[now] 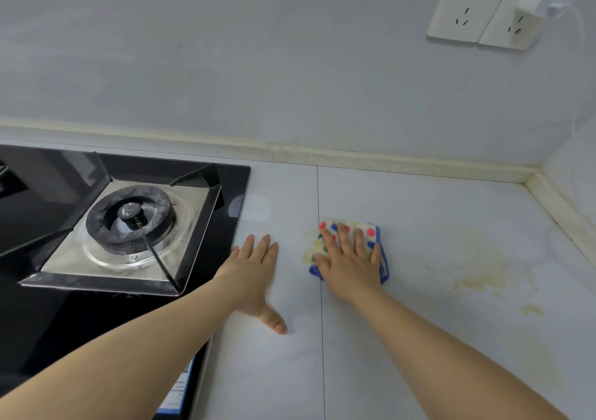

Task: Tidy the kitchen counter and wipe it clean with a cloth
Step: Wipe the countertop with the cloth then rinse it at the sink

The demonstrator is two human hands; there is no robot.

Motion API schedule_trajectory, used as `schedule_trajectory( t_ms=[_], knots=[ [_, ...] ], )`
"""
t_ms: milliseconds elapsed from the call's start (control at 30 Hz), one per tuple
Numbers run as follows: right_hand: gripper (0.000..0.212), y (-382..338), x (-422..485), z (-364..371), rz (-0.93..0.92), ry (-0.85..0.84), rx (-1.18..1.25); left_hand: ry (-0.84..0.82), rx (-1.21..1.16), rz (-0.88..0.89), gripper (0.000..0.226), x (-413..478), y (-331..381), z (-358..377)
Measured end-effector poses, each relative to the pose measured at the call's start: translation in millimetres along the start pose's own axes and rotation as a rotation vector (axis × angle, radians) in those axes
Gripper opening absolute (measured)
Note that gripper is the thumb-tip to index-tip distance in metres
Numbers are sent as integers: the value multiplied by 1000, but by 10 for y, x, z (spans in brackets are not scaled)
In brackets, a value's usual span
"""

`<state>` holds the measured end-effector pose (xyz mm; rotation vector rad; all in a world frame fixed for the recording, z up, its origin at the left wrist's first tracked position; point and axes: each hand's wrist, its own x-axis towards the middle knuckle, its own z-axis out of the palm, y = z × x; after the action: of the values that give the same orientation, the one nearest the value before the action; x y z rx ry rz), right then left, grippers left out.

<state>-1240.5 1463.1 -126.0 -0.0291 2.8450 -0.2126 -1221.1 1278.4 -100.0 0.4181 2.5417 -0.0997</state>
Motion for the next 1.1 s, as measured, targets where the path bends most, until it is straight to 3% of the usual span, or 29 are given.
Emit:
schedule_trajectory(
  t_ms=[67,167,233,333,433,533,567,633,767,967,1100],
  knots=[
    [58,-108,-97,111,-24,-14,-16,-1,1,4,143,-8,-1,-1],
    [70,-132,-377,230,-224,118,-146,11,-1,7,144,3,-18,23],
    [74,-47,-277,129,-313,70,-162,16,-3,5,144,2,-30,29],
    [57,9,66,-61,-143,-74,-89,20,-7,2,144,3,-29,35],
    [57,-175,59,-25,-79,-41,-27,22,-4,3,144,2,-22,27],
    [60,-298,-290,174,-317,148,-141,22,-7,8,143,16,-25,26],
    [64,-267,-278,161,-361,111,-173,22,-10,7,143,14,-24,29],
    [59,-190,-73,92,-284,-33,-125,12,-7,9,143,-7,-29,13],
    [55,-242,336,-89,-63,-19,-29,10,-8,1,143,-6,1,-10],
    [54,-283,169,-2,-226,-27,-96,-17,12,2,144,26,1,-23],
    [51,-159,434,-107,-32,0,-2,-23,5,-3,144,20,6,-18]
  ],
)
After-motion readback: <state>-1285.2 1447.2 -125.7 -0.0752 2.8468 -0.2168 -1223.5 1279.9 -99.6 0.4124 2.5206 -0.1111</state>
